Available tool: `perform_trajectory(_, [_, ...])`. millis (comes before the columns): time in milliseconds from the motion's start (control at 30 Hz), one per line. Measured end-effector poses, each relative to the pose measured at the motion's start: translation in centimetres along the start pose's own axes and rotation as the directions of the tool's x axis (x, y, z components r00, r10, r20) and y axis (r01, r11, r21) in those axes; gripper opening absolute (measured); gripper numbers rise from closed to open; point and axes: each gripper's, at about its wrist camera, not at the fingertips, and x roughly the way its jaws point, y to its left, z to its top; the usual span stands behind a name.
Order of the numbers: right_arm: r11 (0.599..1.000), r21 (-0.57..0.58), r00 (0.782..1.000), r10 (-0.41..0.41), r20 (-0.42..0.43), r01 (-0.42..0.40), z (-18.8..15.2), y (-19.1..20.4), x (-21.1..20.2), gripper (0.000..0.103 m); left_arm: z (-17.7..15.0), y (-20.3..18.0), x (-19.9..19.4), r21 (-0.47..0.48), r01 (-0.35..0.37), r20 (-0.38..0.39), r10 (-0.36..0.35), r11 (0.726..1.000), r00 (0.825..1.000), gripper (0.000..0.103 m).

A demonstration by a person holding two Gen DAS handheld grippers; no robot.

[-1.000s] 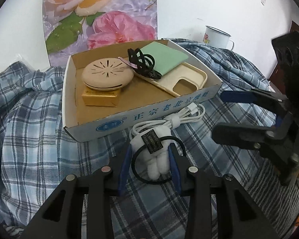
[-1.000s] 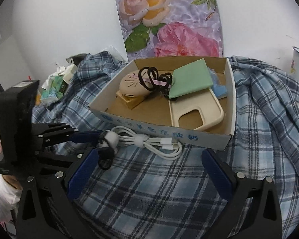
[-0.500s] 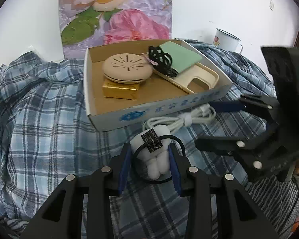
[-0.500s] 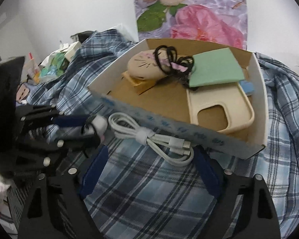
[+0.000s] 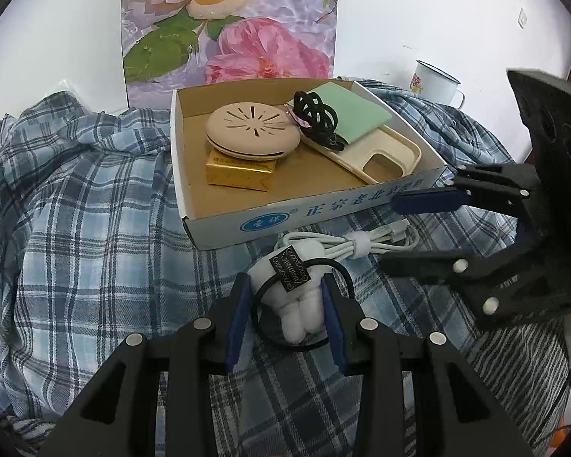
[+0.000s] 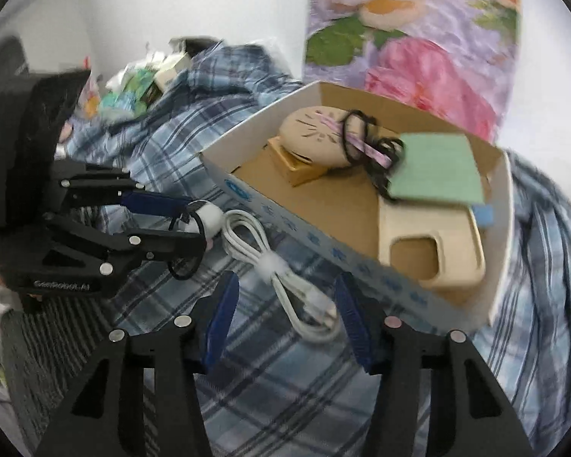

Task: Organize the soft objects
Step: 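Grasp the white earbud item with the left tool while the right tool grasps the white cable, then lift the white earbud item with the left tool while the right tool lifts the white cable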

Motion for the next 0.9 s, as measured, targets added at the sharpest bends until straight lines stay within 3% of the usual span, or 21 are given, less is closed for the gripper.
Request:
perform_trajectory(67, [0.999,-0.049,1.0,0.017,-0.025,-0.018,0.6,0.8,0.7,0.052,0.0,0.1,0.0,-0.002,0.003,-0.001,-0.003,1.0,1.0,0.039])
perform_trajectory(167, [0.995,-0.1,0.998,-0.01,-0.064,0.003,1.1,1.3,2.1,0.041,0.0,0.3,-0.1,-0.008,0.008,0.002,-0.008,1.0,1.0,0.039])
perform_trajectory(467, [0.993,-0.115,0.997,-0.049,-0.067,0.041,0.5,1.4,2.6,0.028,0.1,0.6,-0.7,-0.028,0.002,0.028,-0.001,1.0,1.0,0.039])
perform_trajectory(533, [0.992,-0.12,0.996,-0.043,-0.074,0.034,0.3,1.6,2.3,0.021,0.1,0.6,-0.7,-0.027,-0.001,0.031,0.002,1.0,1.0,0.039])
perform_trajectory(733, [0.991,-0.129,0.996,-0.045,-0.077,0.035,-1.1,1.9,0.9,0.019,0.1,0.5,-1.2,-0.025,-0.003,0.052,0.005,1.0,0.999,0.039])
perform_trajectory(900, [0.992,-0.1,0.997,-0.076,-0.026,0.073,-2.3,1.8,-1.1,0.019,0.2,0.4,-1.7,-0.028,0.001,0.072,0.001,1.0,0.997,0.039])
